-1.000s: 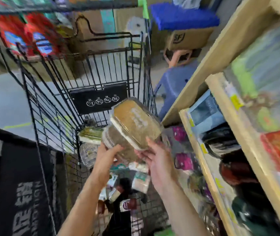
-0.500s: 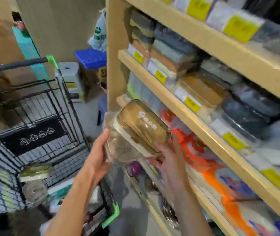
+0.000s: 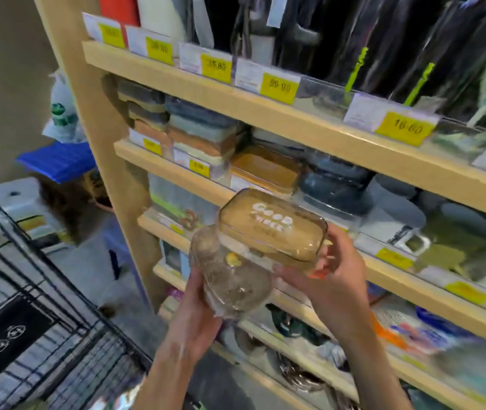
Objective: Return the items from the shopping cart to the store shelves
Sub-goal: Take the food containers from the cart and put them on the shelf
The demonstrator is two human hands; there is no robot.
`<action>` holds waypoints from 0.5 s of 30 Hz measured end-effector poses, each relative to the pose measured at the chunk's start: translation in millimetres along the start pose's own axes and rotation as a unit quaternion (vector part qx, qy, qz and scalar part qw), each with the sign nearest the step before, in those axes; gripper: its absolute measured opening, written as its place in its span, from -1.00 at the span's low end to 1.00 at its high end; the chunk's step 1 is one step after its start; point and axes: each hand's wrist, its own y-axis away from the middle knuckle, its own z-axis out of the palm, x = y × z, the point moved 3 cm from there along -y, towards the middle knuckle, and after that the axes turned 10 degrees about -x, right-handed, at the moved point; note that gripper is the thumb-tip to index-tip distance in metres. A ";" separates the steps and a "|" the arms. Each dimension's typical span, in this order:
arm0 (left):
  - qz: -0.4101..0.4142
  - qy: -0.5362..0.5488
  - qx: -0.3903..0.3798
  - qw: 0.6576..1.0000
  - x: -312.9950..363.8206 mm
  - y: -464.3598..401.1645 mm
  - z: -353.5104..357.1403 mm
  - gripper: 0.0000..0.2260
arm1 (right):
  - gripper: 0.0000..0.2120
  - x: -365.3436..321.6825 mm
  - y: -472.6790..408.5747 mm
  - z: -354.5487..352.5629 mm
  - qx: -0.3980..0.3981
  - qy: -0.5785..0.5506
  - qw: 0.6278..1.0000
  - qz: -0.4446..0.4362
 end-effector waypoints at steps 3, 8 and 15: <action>0.021 0.003 -0.008 1.000 7.2 2.6 -11.3 -0.03 | -0.28 -14.6 -29.2 -7.3 0.061 0.137 0.988 -0.029; 0.044 -0.025 -0.007 0.999 18.5 14.5 -36.5 -0.03 | -0.28 -14.1 -83.8 -8.7 0.132 0.181 0.974 -0.033; 0.092 -0.039 0.008 0.995 43.9 8.8 -17.4 -0.34 | -0.35 -13.9 -145.9 8.2 0.100 0.259 0.954 0.111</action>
